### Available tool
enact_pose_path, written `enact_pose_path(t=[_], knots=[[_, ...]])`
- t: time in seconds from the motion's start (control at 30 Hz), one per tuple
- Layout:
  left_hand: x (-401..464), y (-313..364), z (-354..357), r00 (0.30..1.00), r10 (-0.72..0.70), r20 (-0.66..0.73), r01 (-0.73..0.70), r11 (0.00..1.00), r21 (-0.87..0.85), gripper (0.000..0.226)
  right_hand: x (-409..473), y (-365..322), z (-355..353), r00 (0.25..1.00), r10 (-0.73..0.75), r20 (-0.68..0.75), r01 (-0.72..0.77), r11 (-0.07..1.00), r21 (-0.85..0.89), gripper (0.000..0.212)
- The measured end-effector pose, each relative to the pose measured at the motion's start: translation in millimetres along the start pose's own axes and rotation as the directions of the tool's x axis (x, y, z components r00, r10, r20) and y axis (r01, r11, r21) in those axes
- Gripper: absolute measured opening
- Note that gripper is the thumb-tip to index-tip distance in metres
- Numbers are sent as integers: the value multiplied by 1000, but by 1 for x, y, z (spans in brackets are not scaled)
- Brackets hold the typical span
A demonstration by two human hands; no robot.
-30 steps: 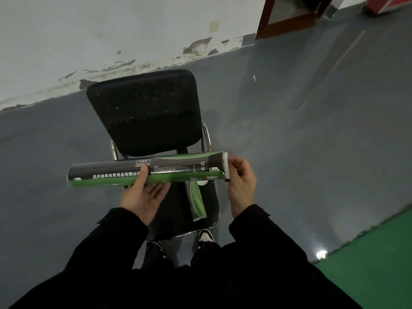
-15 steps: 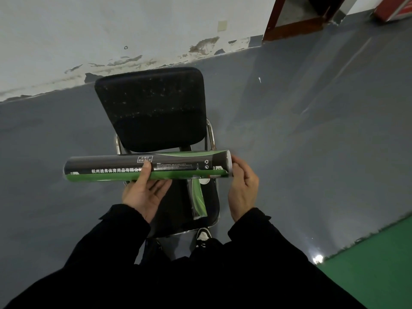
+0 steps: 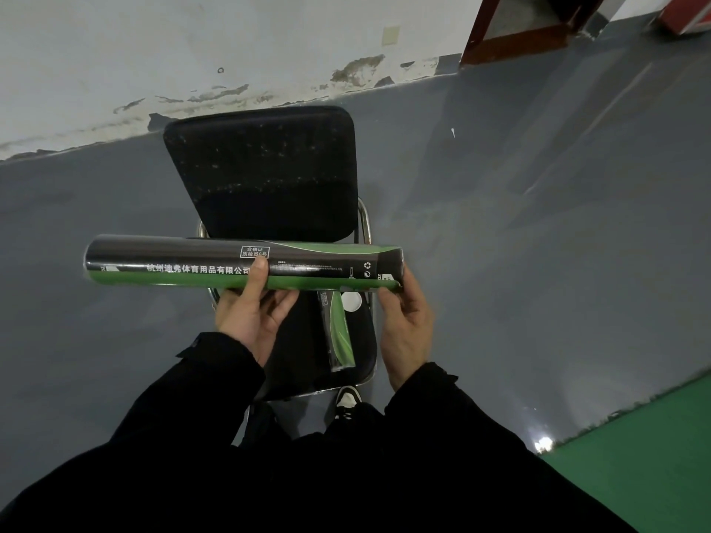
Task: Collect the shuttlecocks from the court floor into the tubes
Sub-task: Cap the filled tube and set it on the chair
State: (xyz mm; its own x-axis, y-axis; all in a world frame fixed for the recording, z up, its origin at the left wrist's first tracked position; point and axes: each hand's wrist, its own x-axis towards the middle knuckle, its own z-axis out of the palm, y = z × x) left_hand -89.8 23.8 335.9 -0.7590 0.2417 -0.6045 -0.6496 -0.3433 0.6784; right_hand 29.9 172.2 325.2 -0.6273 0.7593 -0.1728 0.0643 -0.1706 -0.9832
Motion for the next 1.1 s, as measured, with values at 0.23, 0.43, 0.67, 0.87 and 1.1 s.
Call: enact_pose_path(t=[0.23, 0.43, 0.67, 0.87, 1.1], knots=[[2, -5, -4, 1000, -6, -21, 6, 1000, -19, 64, 17, -9, -12, 990, 104, 92, -100, 994, -54, 27], [14, -18, -16, 998, -66, 8, 65, 994, 90, 60, 36, 17, -38, 889, 455, 57, -439, 880, -182, 23], [30, -66, -21, 967, -212, -141, 233, 959, 163, 68, 19, 46, -16, 867, 468, 169, -292, 754, -588, 57], [63, -86, -60, 947, -213, -241, 284, 906, 314, 81, 11, 71, -7, 793, 590, 153, -358, 654, -666, 57], [122, -119, -132, 949, -207, -237, 301, 374, 877, 96, 10, 139, 2, 743, 666, 62, -435, 551, -712, 55]])
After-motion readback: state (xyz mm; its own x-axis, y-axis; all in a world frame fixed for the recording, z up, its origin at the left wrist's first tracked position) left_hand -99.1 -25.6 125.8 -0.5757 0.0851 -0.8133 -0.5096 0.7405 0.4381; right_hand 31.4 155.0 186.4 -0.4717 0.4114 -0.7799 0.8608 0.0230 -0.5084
